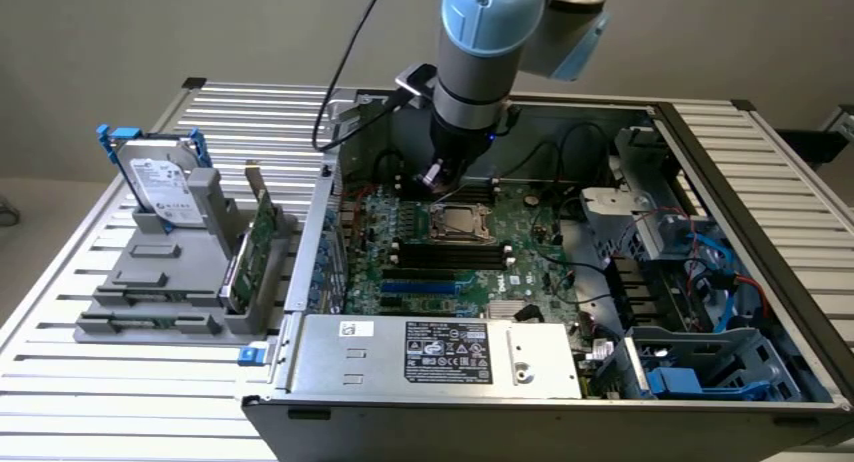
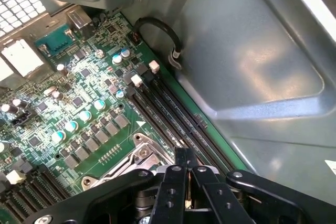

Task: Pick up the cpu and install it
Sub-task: 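Install the first cpu locking lever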

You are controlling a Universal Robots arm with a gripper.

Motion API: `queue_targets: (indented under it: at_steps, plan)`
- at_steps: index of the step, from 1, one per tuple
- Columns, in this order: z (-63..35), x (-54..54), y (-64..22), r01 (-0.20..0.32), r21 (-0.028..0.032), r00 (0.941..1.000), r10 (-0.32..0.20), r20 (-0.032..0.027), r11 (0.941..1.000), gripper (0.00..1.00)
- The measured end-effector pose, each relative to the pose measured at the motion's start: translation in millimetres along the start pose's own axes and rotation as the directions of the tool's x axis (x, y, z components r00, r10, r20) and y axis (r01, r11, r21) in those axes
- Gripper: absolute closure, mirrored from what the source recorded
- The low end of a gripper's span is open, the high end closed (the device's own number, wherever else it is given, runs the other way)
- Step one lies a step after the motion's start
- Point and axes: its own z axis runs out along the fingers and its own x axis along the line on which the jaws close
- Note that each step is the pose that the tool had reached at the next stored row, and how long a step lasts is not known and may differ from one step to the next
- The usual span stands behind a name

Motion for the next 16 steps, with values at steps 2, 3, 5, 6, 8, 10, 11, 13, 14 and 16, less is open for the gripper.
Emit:
queue_targets:
  at_steps: [2, 3, 5, 6, 8, 10, 11, 13, 14, 16]
  plan:
    - [1.1, 0.5, -0.1, -0.008, 0.0031, 1.0, 0.008, 0.0026, 1.0, 0.89]
    - [1.6, 0.6, -0.2, -0.011, 0.004, 0.9999, 0.011, 0.003, 0.9999, 0.89]
    - [2.5, 0.6, -0.2, -0.014, 0.0064, 0.9999, 0.014, 0.0033, 0.9999, 0.89]
    - [2.9, 0.7, -0.2, -0.016, 0.0075, 0.9999, 0.016, 0.0036, 0.9998, 0.89]
    - [3.8, 0.7, -0.3, -0.019, 0.0094, 0.9998, 0.019, 0.0039, 0.9998, 0.89]
    - [4.7, 0.8, -0.4, -0.022, 0.0112, 0.9997, 0.022, 0.0041, 0.9997, 0.89]
    - [5.1, 0.8, -0.4, -0.024, 0.0121, 0.9997, 0.024, 0.0042, 0.9996, 0.89]
    - [5.9, 0.8, -0.4, -0.027, 0.014, 0.9996, 0.027, 0.0038, 0.9995, 0.89]
    - [6.2, 0.8, -0.4, -0.028, 0.0148, 0.9996, 0.028, 0.0035, 0.9995, 0.89]
    - [6.7, 0.7, -0.3, -0.031, 0.016, 0.9995, 0.031, 0.0034, 0.9994, 0.89]
